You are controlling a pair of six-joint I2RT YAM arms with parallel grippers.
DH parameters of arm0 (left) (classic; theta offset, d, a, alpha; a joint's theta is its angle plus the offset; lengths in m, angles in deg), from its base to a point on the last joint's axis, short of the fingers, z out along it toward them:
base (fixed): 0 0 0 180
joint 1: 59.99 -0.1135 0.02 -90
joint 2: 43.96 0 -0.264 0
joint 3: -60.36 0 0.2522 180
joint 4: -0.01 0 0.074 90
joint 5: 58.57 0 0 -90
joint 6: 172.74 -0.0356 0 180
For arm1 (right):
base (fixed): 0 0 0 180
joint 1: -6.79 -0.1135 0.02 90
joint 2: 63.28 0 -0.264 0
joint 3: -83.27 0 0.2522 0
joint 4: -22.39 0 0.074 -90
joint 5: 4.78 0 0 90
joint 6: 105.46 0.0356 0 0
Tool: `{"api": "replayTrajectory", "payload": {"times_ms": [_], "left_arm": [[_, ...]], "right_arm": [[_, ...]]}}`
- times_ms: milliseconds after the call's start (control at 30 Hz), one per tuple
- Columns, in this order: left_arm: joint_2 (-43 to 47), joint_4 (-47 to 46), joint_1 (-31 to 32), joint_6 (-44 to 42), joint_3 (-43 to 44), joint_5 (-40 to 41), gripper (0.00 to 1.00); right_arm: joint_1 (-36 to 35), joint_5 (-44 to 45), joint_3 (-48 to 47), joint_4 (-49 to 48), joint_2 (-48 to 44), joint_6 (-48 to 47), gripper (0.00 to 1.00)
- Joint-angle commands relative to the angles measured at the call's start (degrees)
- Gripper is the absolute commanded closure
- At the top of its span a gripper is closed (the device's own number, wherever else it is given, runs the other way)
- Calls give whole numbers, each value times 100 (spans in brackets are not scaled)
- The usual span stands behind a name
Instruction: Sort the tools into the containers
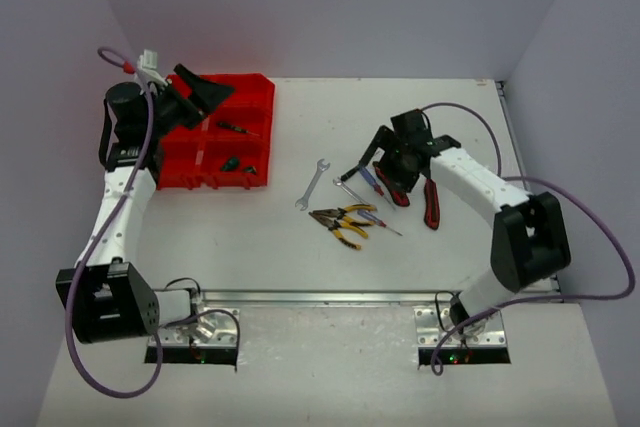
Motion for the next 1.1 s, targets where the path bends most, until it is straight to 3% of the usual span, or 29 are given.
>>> {"api": "replayTrajectory", "payload": {"times_ms": [0, 100, 233, 333, 500, 667, 867, 1067], "left_arm": [[1142, 277, 90, -174, -419, -27, 0], [1573, 1321, 59, -853, -678, 139, 0], [1991, 1654, 92, -1245, -1373, 499, 0], [2448, 1514, 124, -1349, -1997, 948, 0], [2571, 1323, 399, -1615, -2348, 1321, 0], [2339, 1444, 419, -1715, -2302, 1054, 0], [2551, 1419, 429, -1721, -2395, 1148, 0], [2447, 1419, 467, -1730, -2396, 1096, 0]], "right_arm": [[-542, 1314, -1711, 1074, 1271, 1050, 1], [-633, 1498, -2865, 1782, 2346, 1296, 1], [-652, 1485, -3671, 2121, 3168, 1424, 11], [-707, 1452, -3911, 2134, 3560, 1551, 19], [-731, 1734, -3936, 2105, 3776, 1803, 42], [-764, 1782, -3945, 2019, 3999, 1943, 54], [-764, 1658, -4012, 1905, 4202, 1979, 99], [-756, 1622, -4136, 1341, 3953, 1340, 100]]}}
